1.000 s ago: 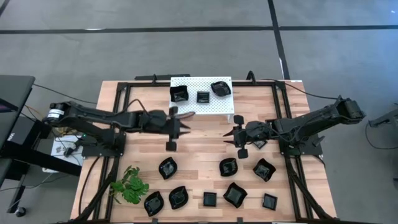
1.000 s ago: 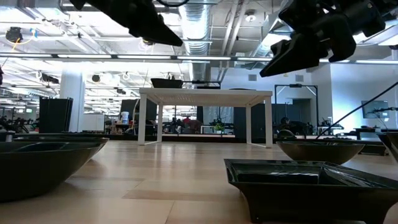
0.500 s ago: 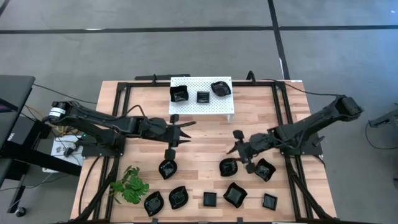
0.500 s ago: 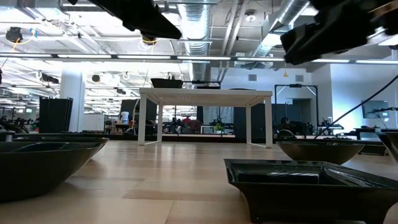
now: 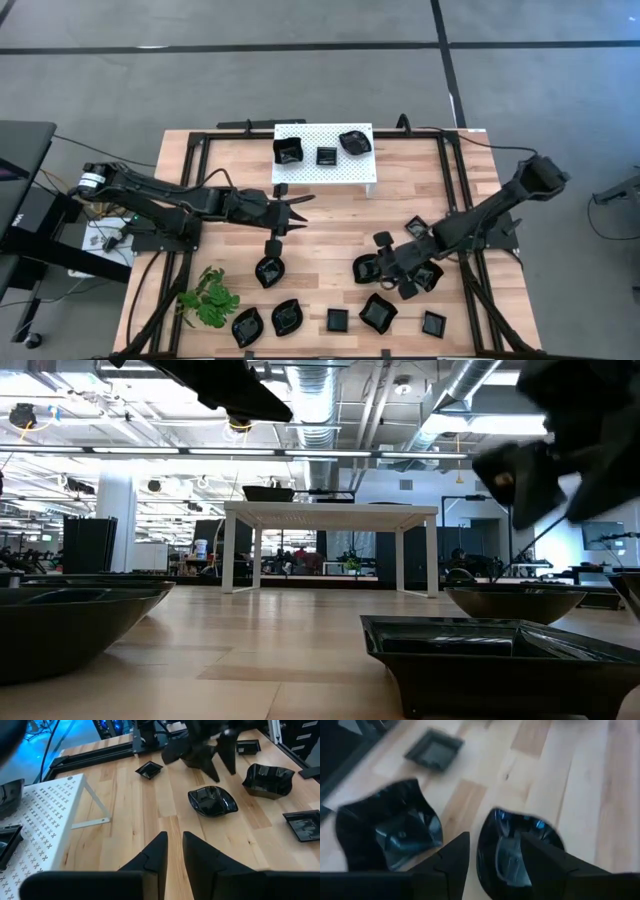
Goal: Pick & Place Mini shaped plates
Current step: Stack the leaf shaped plate on top of the other leaf shaped plate on the shelf
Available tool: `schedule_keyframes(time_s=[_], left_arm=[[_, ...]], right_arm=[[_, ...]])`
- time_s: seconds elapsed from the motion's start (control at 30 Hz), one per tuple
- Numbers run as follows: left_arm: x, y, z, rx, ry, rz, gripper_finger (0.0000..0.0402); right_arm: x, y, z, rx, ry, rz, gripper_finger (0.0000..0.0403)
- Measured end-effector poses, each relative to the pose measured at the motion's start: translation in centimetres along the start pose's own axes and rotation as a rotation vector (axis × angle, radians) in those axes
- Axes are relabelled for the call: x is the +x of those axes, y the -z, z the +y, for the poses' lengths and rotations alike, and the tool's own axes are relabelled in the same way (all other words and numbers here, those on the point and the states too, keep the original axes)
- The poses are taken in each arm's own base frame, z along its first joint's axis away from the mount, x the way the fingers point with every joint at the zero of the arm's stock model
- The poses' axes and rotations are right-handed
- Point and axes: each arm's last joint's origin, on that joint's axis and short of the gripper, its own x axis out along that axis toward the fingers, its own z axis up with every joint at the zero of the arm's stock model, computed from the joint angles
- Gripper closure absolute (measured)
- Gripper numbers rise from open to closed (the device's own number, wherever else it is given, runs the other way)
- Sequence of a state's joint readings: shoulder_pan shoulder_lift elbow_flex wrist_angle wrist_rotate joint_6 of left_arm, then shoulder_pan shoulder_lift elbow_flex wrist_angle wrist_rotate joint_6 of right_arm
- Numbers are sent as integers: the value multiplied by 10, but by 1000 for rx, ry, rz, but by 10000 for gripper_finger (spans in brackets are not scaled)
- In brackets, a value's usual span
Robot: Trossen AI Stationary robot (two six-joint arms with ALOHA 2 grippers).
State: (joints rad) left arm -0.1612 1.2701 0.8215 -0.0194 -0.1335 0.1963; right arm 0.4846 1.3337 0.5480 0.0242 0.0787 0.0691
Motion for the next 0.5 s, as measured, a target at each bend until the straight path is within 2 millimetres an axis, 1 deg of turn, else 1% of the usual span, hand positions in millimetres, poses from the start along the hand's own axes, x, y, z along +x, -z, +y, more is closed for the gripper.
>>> schedule_keyframes(time_s=[0.1, 0.17, 0.5], left_arm=[[0, 0, 0, 0, 0, -1, 339], [0, 0, 0, 0, 0, -2, 340], [0, 0, 0, 0, 0, -3, 346]], right_arm=[[9, 6, 1, -3, 1, 47, 244], [11, 8, 1, -4, 1, 61, 248], [0, 17, 1, -20, 5, 176, 244]])
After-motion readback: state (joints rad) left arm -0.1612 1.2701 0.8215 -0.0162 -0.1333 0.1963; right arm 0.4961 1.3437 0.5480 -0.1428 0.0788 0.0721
